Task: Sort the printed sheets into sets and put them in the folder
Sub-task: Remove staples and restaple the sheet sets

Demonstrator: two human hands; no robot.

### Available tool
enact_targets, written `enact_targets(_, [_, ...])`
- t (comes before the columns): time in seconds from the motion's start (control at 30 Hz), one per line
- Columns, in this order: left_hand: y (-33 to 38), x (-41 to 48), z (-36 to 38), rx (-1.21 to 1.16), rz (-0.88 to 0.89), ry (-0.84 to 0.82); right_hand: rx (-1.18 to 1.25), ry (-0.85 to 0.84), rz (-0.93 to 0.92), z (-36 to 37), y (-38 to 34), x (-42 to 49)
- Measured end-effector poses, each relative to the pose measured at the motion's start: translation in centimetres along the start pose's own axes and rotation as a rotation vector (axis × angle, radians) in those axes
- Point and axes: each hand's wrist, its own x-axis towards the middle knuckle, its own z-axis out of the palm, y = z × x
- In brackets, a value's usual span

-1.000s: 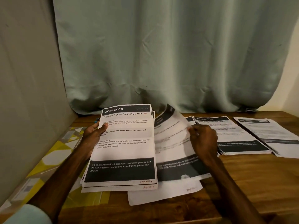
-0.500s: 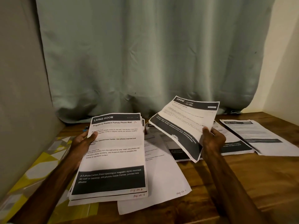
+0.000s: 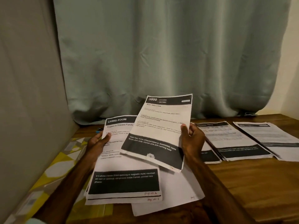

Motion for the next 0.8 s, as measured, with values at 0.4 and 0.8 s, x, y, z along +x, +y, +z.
enact_targets(0.4, [0.5,0.4,0.2,0.033,-0.056,-0.015,-0.196,-0.187,-0.12,5.9,2.4,-6.1])
enact_targets(0.8, [0.0,0.1,-0.3,0.011,-0.06,-0.141,-0.348,-0.219,-0.133,6.3,2.5,-7.2])
